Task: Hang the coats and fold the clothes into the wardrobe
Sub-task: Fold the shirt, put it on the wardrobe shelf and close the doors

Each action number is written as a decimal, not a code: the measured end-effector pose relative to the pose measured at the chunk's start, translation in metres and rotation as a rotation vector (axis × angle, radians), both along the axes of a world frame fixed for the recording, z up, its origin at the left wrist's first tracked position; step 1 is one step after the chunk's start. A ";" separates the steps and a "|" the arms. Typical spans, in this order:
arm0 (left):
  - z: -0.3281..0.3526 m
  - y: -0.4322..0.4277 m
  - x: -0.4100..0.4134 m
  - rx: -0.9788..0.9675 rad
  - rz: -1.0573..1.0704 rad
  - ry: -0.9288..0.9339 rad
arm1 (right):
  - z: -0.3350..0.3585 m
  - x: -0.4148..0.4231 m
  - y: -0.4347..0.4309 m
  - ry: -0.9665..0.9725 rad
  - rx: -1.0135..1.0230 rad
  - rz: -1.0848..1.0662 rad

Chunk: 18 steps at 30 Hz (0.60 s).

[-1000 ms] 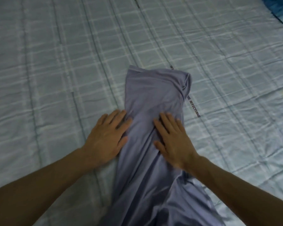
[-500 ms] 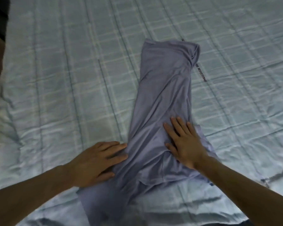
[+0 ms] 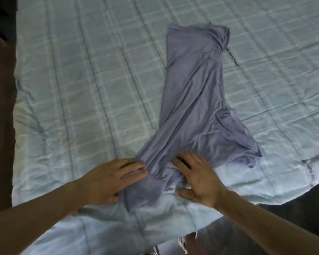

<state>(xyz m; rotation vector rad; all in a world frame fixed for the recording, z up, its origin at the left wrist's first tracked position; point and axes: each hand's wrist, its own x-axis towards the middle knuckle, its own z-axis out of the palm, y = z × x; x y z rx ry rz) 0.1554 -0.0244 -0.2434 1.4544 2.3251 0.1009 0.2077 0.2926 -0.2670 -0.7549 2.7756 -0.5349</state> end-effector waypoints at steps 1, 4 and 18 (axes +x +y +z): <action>-0.001 0.000 0.002 0.049 0.005 0.056 | 0.001 0.002 -0.004 0.029 0.000 -0.018; -0.002 0.004 0.005 0.222 0.037 0.176 | 0.003 0.009 -0.014 0.103 0.039 -0.028; 0.047 0.042 0.049 0.076 -0.125 0.078 | 0.032 0.022 0.019 0.096 0.068 0.019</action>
